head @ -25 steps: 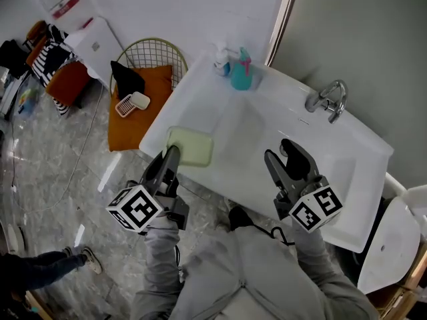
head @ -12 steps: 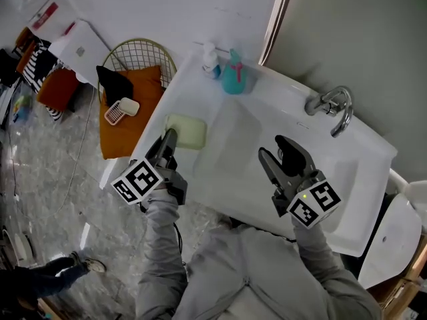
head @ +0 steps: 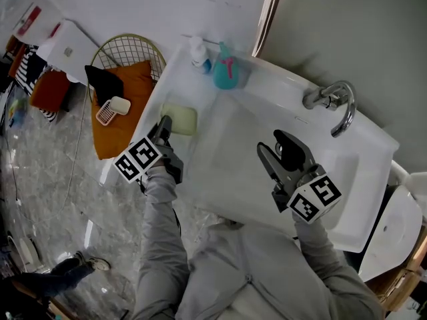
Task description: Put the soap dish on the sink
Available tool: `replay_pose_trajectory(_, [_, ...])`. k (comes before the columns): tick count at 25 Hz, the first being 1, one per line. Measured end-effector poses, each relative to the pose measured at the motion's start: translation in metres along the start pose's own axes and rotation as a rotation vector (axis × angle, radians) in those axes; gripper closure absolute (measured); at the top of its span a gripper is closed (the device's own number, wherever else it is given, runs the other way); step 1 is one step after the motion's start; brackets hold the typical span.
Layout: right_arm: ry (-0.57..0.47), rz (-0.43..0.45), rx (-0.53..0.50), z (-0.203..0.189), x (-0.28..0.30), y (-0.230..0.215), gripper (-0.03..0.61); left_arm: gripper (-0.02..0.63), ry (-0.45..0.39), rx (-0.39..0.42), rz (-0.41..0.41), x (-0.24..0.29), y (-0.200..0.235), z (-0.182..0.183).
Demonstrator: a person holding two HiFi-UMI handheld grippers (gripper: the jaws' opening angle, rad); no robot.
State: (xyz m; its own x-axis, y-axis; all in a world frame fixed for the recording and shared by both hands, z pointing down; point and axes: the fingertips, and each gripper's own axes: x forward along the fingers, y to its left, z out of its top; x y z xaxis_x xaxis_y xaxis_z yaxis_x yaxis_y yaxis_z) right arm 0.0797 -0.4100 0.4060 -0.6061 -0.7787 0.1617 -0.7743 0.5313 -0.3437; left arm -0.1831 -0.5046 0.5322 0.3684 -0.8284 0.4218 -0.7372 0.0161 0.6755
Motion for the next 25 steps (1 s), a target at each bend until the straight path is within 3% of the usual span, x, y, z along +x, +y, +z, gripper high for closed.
replay_pose_trajectory(6, [0.011,-0.014,0.004,0.0,0.001,-0.006,0.379,0.491,0.001,-0.002,0.034,0.011,0.01,0.003])
replay_pose_trajectory(10, [0.012,-0.021,0.01,-0.002,0.001,-0.011,0.379,0.491,0.01,0.087,0.067,0.016,0.016,0.004])
replay_pose_trajectory(15, [0.015,-0.017,0.012,-0.003,0.002,-0.012,0.378,0.489,-0.001,0.115,0.051,0.019,0.015,0.003])
replay_pose_trajectory(19, [0.016,-0.012,0.013,-0.003,0.003,-0.011,0.378,0.479,-0.007,0.218,0.085,0.018,0.019,0.006])
replay_pose_trajectory(25, [0.016,-0.006,0.012,-0.003,0.003,-0.008,0.378,0.421,-0.021,0.309,0.109,0.015,0.02,0.011])
